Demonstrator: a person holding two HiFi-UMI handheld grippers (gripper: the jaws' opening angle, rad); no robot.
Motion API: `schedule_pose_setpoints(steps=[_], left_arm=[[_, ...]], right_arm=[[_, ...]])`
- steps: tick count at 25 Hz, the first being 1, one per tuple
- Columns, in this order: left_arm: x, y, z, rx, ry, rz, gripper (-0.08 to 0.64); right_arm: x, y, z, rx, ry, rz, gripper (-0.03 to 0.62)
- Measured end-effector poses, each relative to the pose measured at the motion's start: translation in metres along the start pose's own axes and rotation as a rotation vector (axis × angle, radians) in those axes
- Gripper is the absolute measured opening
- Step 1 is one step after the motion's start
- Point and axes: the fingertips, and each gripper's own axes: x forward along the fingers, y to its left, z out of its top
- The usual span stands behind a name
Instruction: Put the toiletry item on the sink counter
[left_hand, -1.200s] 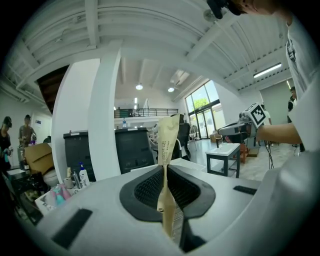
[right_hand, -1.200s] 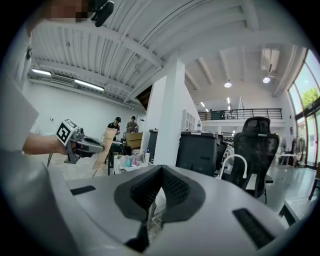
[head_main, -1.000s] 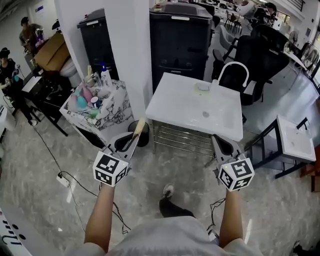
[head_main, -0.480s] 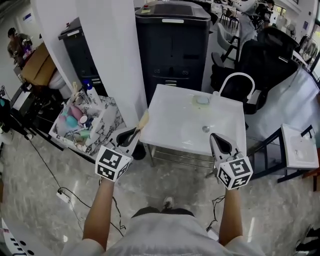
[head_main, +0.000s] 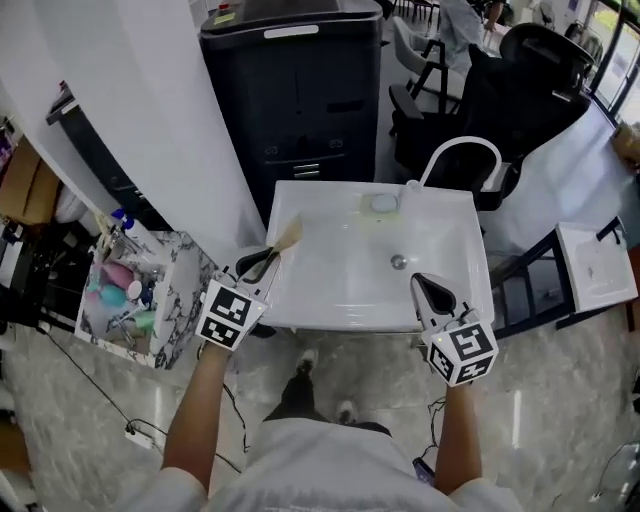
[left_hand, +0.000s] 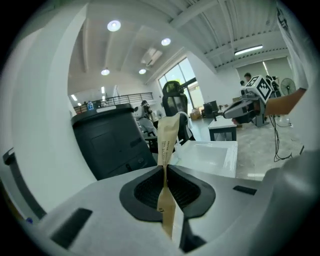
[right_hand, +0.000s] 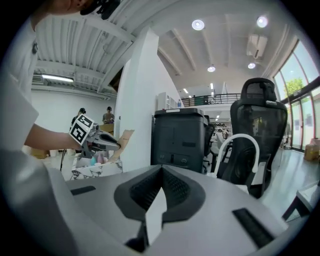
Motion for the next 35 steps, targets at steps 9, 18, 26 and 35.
schedule_pose_setpoints(steps=[9, 18, 26, 35], left_arm=[[0.180, 0.054, -0.025, 0.272, 0.083, -0.215, 0.032], [0.319, 0.057, -0.097, 0.511, 0.276, -0.425, 0.032], [0.383, 0.053, -0.138, 0.598, 0.370, -0.472, 0.032], [0.399, 0.044, -0.149, 0.545, 0.366, -0.521, 0.066]], right_arm=[[0.076, -0.067, -0.016, 0.096, 0.065, -0.222, -0.003], [0.124, -0.092, -0.046, 0.181, 0.178, -0.345, -0.003], [0.126, -0.105, -0.075, 0.242, 0.256, -0.432, -0.003], [0.125, -0.113, -0.077, 0.243, 0.259, -0.483, -0.003]])
